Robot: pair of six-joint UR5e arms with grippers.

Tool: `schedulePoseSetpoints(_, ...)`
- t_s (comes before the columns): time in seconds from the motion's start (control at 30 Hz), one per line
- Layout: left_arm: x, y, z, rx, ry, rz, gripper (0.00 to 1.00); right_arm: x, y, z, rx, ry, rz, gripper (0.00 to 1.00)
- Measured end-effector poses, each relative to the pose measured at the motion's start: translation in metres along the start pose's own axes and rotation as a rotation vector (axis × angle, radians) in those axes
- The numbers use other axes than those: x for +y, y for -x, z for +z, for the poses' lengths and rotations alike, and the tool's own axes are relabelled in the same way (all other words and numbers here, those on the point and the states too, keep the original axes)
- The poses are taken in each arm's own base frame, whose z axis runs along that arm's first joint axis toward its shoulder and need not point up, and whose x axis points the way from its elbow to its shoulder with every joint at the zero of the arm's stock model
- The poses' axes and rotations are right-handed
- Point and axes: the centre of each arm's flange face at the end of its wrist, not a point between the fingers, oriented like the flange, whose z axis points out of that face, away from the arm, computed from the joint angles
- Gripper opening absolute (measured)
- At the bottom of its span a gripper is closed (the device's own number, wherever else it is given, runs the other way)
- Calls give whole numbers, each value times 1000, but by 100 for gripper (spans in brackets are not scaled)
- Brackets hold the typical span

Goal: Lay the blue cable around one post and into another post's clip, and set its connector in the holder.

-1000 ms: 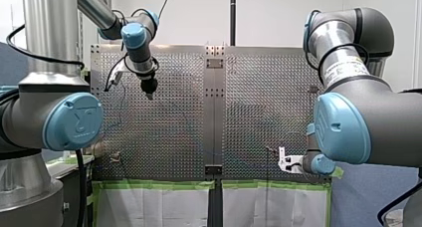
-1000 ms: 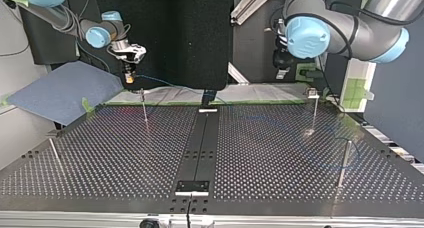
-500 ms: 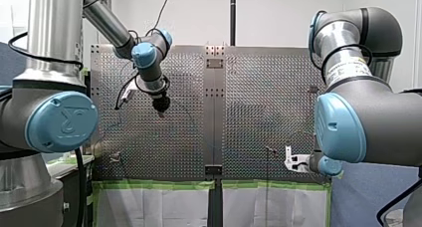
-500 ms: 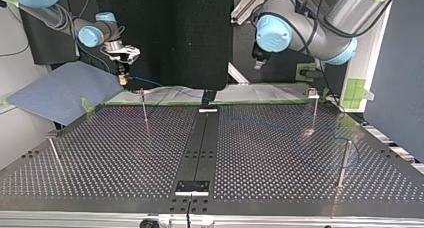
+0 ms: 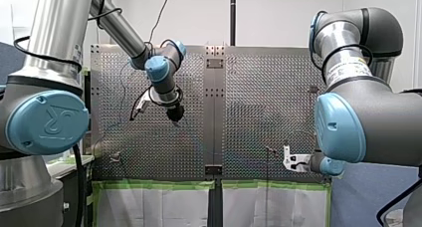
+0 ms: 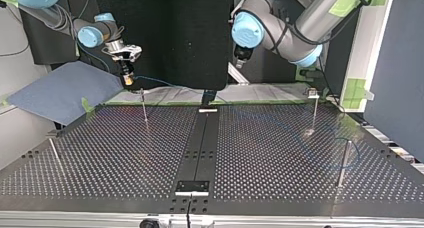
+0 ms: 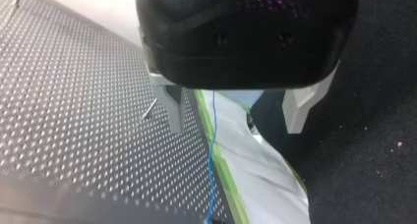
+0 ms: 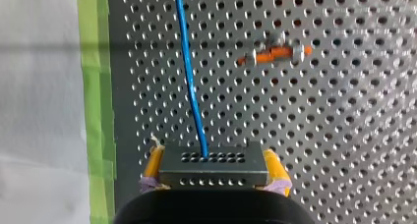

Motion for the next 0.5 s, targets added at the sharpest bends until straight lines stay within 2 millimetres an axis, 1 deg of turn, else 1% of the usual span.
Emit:
schedulePoseSetpoints(0.2,-21,-8,10,-15,-32,14,99,-4,2,-1,-3,-46,-6,0)
schedulePoseSetpoints(0.37,-43,-19,19,-24,-67,33,99,-6,3,-2,-13,-55,-14,0)
schedulePoseSetpoints(0.5,-62,-21,27,-49,-96,50,99,-6,4,-3,-19,-56,-17,0)
